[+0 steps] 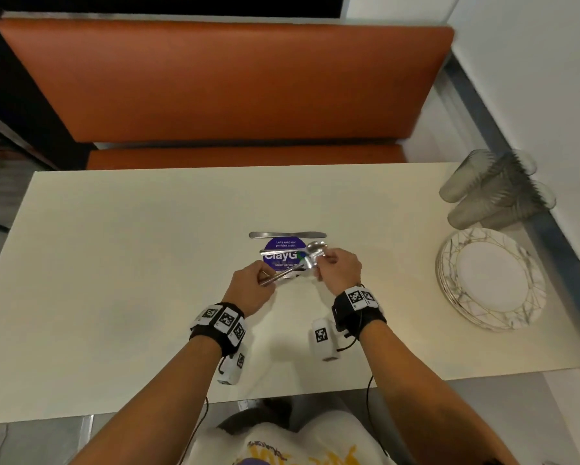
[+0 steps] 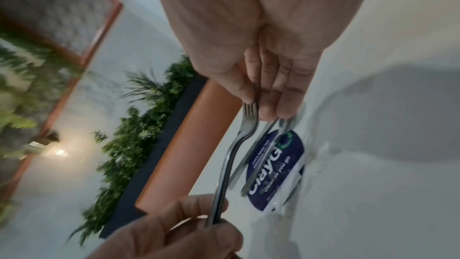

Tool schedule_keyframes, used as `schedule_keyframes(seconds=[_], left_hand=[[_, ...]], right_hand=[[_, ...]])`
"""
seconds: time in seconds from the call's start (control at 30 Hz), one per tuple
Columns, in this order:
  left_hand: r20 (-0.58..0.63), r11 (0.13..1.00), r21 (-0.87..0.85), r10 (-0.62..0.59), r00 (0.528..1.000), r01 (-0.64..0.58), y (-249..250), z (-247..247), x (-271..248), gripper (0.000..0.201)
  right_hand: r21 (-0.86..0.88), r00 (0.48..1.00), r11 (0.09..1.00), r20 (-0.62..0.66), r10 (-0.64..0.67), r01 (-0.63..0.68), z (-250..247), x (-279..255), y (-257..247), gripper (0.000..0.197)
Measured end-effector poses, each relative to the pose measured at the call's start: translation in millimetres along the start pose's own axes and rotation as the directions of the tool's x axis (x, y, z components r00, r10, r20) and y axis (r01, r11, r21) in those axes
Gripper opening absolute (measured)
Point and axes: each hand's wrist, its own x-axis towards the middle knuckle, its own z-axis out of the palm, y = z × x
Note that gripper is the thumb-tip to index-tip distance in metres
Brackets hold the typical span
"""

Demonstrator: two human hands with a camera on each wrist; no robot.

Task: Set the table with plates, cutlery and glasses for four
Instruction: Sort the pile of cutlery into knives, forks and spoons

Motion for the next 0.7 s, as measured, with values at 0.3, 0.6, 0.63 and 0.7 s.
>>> schedule_keyframes(seconds=[0.3,0.6,0.63,0.7], left_hand=[[-0.173,0.930,0.365,0.116,0.978,-0.045,-1,29,52,0.018],[-0.226,0.954,0.296,0.115,0.967,-0.044,-13,43,59,0.020],[-0.231,0.952,0.301,0.120,0.966,-0.047,-14,44,58,0.021],[-0.240,0.950,0.307,0.127,0.962,-0.049,-16,44,58,0.022]], right_hand=[[0.076,0.957,0.959,0.124,0.262,-0.272,-11,41,30,0.012],[-0.135,0.972,0.985,0.193,0.134,-0.109,-16,60,39,0.007],[-0.131,0.973,0.986,0.191,0.129,-0.105,-17,60,38,0.010],[-0.105,0.977,0.989,0.176,0.121,-0.104,-16,59,39,0.015]])
